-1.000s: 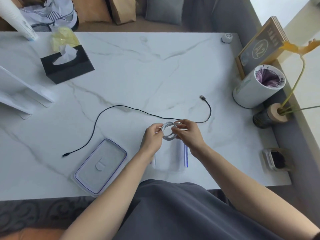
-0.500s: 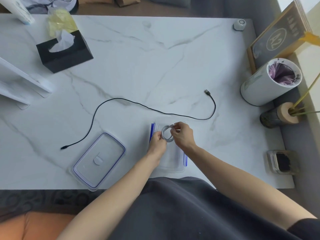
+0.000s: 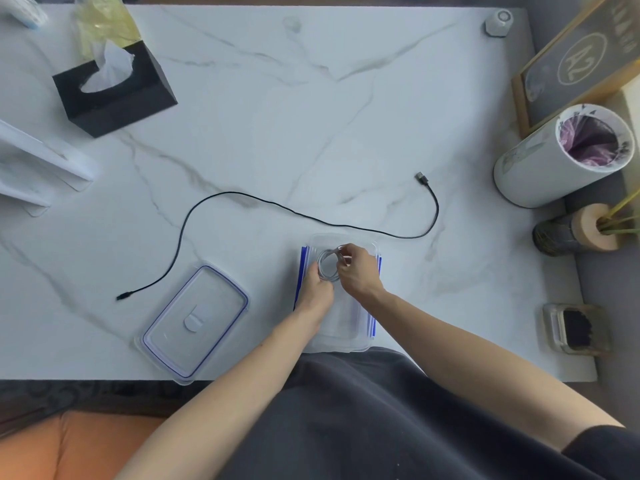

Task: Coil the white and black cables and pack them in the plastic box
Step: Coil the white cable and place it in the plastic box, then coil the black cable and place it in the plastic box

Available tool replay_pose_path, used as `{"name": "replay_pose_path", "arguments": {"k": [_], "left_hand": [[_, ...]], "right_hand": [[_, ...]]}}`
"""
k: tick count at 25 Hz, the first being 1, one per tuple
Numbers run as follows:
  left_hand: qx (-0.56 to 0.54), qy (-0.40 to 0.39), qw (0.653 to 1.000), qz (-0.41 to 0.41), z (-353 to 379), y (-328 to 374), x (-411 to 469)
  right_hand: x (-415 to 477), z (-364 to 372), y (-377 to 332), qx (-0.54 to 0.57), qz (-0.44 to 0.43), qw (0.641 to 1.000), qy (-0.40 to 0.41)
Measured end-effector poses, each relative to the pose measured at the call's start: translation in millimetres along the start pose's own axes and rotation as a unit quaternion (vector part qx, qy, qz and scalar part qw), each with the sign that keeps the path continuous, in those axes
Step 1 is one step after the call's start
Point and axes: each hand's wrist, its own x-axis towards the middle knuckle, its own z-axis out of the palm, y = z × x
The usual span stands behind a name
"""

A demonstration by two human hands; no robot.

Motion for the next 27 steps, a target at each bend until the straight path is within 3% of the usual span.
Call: {"name": "replay_pose_path", "arguments": {"k": [16, 23, 27], "left_hand": [[-0.001, -0.003, 1.0, 0.009, -0.1, 4.0, 4.9], [-0.027, 0.086, 0.985, 0.144, -19.6, 37.8, -12.0], [0.004, 0.104, 0.977, 0.184, -30.6, 68.0, 4.3]], "right_hand": [[6.2, -11.4, 0.8, 0.012, 0.01, 0.998, -0.057], [-0.2, -56.1, -9.7, 0.101, -0.027, 0.995, 0.001], [13.9, -79.4, -13.4, 0.097, -0.045, 0.994, 0.036]]}}
